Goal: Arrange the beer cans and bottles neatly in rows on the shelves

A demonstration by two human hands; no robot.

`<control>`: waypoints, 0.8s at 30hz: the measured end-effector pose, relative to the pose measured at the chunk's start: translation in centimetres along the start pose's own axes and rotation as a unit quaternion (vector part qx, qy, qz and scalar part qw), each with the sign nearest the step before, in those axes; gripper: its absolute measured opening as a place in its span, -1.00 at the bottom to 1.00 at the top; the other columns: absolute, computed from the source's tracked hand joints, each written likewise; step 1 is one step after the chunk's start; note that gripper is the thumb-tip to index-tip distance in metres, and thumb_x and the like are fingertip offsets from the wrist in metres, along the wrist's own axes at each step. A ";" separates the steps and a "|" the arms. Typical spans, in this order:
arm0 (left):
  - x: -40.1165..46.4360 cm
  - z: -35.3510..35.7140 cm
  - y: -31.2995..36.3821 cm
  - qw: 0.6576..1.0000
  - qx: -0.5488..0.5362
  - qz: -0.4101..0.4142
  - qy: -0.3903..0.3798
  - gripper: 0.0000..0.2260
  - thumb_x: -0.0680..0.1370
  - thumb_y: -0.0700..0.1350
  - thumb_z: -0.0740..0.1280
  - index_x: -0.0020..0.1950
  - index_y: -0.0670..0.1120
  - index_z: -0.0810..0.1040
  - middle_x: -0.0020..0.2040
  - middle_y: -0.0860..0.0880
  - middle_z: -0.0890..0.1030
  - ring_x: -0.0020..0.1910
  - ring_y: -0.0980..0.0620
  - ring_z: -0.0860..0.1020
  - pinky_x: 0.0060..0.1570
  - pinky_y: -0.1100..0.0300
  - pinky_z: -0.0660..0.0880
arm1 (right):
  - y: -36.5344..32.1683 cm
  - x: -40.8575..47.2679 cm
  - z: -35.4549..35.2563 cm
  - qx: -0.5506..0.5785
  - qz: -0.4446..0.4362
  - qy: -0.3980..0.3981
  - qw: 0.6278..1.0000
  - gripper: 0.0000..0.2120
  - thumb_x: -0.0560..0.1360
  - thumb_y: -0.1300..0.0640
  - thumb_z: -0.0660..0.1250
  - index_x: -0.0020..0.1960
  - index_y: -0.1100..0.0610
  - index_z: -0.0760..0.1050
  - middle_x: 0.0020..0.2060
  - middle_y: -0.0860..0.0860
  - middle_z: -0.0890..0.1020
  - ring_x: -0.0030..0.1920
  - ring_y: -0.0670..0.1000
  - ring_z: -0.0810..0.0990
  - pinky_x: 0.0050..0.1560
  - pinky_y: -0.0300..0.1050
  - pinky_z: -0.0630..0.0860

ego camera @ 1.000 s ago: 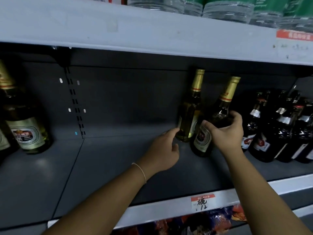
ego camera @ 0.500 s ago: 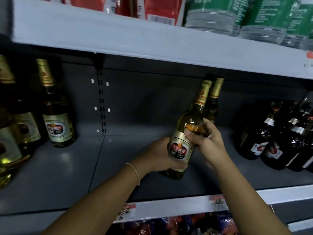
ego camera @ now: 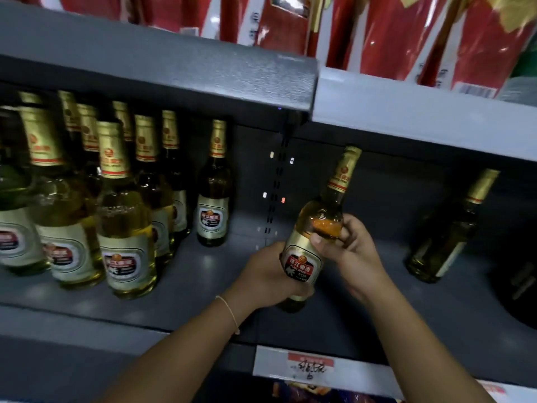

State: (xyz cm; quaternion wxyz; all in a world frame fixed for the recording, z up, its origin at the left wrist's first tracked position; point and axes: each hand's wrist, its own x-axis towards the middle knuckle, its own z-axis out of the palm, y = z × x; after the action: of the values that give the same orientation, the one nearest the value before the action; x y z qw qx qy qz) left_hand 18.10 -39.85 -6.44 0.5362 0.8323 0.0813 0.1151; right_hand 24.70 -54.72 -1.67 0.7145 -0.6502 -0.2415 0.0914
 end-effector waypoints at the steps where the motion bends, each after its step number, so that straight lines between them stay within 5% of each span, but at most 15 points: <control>1: -0.3 -0.8 -0.5 1.000 0.001 -0.005 0.013 -0.54 0.16 -0.08 0.64 -0.06 0.12 0.51 -0.09 0.15 0.66 -0.09 0.20 0.62 -0.06 0.30 0.57 | 0.2 0.2 1.1 0.004 0.001 -0.008 1.000 -0.36 0.32 0.30 0.55 0.33 0.24 0.37 0.06 0.07 0.70 0.13 0.10 0.67 0.11 0.06 0.61; 4: -1.0 -3.3 -1.8 0.999 0.002 -0.005 0.045 -0.56 0.20 -0.10 0.64 -0.09 0.13 0.48 -0.11 0.16 0.64 -0.12 0.23 0.61 -0.16 0.42 0.51 | 0.7 0.5 4.5 0.003 -0.001 -0.027 1.000 -0.35 0.33 0.30 0.54 0.35 0.21 0.37 0.09 0.09 0.69 0.15 0.10 0.66 0.13 0.03 0.60; 10: -1.6 -7.5 -4.7 0.996 -0.009 -0.016 0.090 -0.50 0.20 -0.09 0.62 0.06 0.07 0.51 -0.04 0.14 0.64 -0.05 0.18 0.61 0.01 0.21 0.59 | 0.3 0.8 10.3 -0.046 -0.005 -0.065 0.997 -0.41 0.36 0.45 0.49 0.25 0.02 0.41 -0.05 -0.13 0.72 0.02 -0.14 0.69 -0.07 -0.24 0.61; 18: -2.0 -10.4 -7.7 0.991 -0.075 -0.015 0.110 -0.40 0.15 -0.11 0.58 0.12 0.12 0.48 0.01 0.12 0.64 0.03 0.12 0.60 0.11 0.03 0.57 | 1.5 1.3 15.6 -0.077 -0.028 -0.033 0.996 -0.36 0.32 0.47 0.52 0.30 0.12 0.43 0.08 0.02 0.68 0.09 -0.04 0.67 0.07 -0.07 0.64; 24: -3.4 -10.7 -8.7 0.987 0.021 0.014 0.158 -0.55 0.39 -0.10 0.46 0.22 0.06 0.41 0.07 0.10 0.58 0.05 0.15 0.56 0.09 0.22 0.52 | 2.5 2.0 17.5 -0.103 -0.045 -0.042 0.993 -0.35 0.33 0.48 0.51 0.32 0.10 0.43 0.11 0.01 0.67 0.11 -0.09 0.66 0.06 -0.19 0.61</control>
State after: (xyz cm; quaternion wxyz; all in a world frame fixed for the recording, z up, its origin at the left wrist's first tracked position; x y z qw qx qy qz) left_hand 11.76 -27.81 -10.45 0.4971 0.8158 0.1558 0.2511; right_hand 18.77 -38.02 -3.03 0.6363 -0.7044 -0.3086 0.0612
